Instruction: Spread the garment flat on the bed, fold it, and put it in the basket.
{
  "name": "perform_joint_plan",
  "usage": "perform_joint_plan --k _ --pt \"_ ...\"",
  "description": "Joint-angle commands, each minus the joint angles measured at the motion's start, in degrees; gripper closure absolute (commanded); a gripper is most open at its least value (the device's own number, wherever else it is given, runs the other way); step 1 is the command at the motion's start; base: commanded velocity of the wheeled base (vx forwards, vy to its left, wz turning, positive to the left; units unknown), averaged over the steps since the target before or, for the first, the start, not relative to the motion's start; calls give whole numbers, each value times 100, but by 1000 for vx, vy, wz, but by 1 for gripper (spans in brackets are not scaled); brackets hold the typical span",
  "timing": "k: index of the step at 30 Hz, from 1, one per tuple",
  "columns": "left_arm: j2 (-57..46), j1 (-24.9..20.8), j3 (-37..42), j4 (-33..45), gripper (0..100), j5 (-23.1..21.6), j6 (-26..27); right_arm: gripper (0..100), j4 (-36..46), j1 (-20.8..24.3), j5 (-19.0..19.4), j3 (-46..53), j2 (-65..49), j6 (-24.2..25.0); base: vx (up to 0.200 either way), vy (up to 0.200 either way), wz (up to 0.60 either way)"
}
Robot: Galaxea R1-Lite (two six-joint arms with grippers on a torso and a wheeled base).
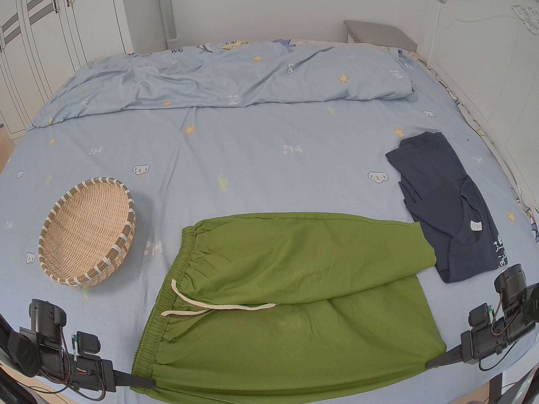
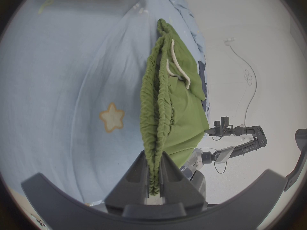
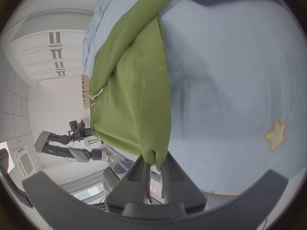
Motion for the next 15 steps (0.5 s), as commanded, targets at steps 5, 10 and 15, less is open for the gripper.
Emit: perform_joint_plan --k 5,10,15 --pt "40 67 92 325 100 70 387 100 -359 46 -169 444 31 -9 0 0 0" --pt "339 67 92 237 100 79 414 100 -359 134 -178 479 83 -9 0 0 0" --pt "515 40 92 175 100 70 422 0 -359 160 -336 470 136 -36 0 0 0"
